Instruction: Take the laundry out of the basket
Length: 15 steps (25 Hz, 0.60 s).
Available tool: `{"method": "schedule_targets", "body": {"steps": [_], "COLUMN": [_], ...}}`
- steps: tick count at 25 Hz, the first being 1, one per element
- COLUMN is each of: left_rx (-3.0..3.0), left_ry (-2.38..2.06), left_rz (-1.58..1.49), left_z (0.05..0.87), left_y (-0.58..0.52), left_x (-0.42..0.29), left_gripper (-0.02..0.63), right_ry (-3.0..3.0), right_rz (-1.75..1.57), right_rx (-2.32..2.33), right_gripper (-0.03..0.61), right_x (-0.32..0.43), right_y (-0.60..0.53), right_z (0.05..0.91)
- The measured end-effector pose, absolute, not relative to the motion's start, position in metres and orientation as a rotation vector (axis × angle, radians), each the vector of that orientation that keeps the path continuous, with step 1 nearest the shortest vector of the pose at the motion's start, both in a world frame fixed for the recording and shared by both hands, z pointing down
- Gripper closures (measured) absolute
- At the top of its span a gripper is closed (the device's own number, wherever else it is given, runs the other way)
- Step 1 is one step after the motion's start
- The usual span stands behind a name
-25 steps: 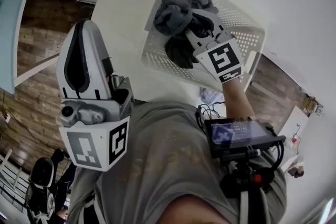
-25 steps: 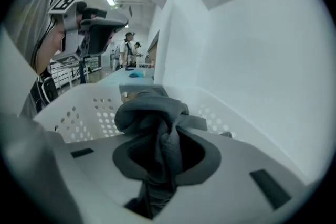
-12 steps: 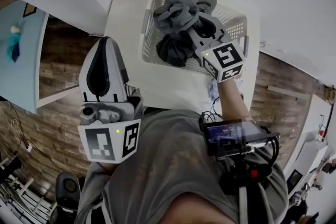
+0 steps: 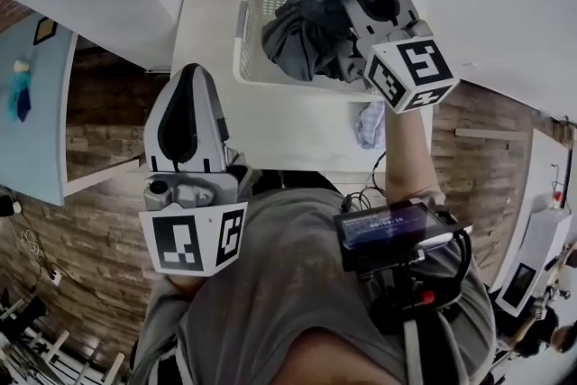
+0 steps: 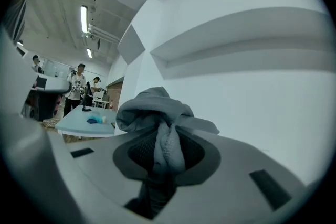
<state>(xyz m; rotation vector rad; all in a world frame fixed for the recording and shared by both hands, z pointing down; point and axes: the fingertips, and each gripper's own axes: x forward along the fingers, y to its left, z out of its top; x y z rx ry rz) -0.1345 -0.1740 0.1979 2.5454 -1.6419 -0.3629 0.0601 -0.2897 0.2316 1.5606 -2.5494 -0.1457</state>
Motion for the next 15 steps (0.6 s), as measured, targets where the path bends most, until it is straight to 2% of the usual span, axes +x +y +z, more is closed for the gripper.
{"method": "schedule_targets", "body": {"steps": [8,15], "left_rx": [2.571,2.521], "left_ry": [-1.655,-1.698], "left_rz": [-0.404,-0.374], "left_z": [0.176,0.178], "left_y": [-0.132,-0.071], "left_x": [-0.125,-0.114], "left_gripper": [0.606,0.606], "right_ry": [-2.646,-2.706], "right_rz": [-0.341,-0.385], "right_rx": [1.646,1.556], "right_gripper": [0.498,0.499], "right_x": [0.069,0.055], "right_y": [-0.243,-0.190], "right_z": [0.118,0.083]}}
